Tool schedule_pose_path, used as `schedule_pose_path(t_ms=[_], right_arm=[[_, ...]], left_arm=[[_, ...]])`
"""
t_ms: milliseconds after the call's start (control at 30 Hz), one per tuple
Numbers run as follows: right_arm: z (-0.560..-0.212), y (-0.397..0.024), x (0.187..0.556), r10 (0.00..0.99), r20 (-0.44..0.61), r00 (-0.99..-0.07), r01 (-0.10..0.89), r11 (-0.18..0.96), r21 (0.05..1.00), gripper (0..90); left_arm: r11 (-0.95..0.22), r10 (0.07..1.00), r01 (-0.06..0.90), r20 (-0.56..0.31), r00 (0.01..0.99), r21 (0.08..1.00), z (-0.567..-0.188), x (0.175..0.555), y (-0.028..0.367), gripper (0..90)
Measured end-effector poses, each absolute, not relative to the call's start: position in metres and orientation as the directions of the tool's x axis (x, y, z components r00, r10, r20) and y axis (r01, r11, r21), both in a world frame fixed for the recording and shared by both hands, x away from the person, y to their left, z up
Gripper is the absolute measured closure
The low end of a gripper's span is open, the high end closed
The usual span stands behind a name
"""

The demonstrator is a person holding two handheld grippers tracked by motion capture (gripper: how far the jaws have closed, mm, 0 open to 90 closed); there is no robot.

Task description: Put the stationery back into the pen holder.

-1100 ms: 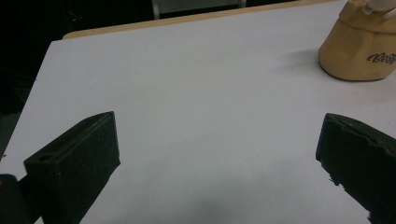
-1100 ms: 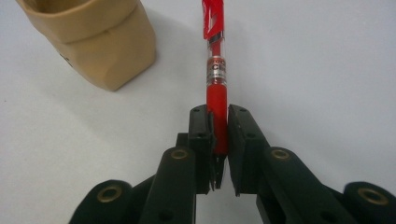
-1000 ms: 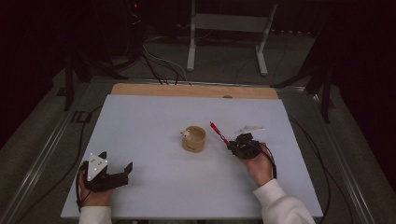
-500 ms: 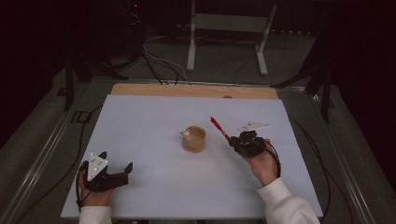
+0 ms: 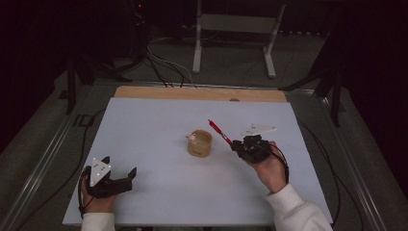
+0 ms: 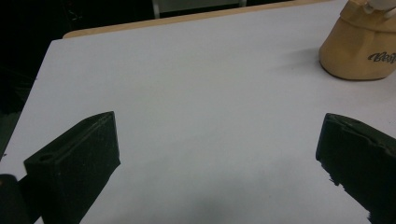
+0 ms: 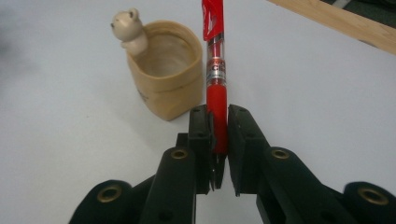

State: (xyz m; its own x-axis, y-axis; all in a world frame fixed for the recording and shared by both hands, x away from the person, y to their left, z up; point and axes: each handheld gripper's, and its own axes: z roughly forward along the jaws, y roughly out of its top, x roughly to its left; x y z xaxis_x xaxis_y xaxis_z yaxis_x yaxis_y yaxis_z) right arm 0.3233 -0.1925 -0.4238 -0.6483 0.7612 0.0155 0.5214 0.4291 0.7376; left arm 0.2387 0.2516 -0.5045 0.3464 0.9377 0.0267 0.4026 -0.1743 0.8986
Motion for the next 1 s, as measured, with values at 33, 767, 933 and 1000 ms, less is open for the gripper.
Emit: schedule_pose_path(t_ms=[33,767,933,1000], right_arm=[[-0.423,-0.192,0.323,0.759,0.015,-0.651,0.520,0.432,0.737,81.6],[-0.421,-0.177,0.322,0.707,0.039,-0.706,0.514,0.474,0.715,81.2],[-0.418,-0.174,0.322,0.698,0.041,-0.715,0.506,0.476,0.719,81.0],[-0.416,-0.172,0.323,0.698,0.040,-0.715,0.502,0.473,0.725,81.0]], left_arm=[[-0.175,0.938,0.403,0.027,0.347,0.898,-0.504,0.239,0.252,0.2],[-0.174,0.938,0.404,0.027,0.345,0.898,-0.504,0.239,0.252,0.1],[-0.176,0.938,0.404,0.028,0.346,0.898,-0.505,0.239,0.252,0.2],[-0.176,0.938,0.405,0.027,0.346,0.897,-0.505,0.239,0.252,0.1]])
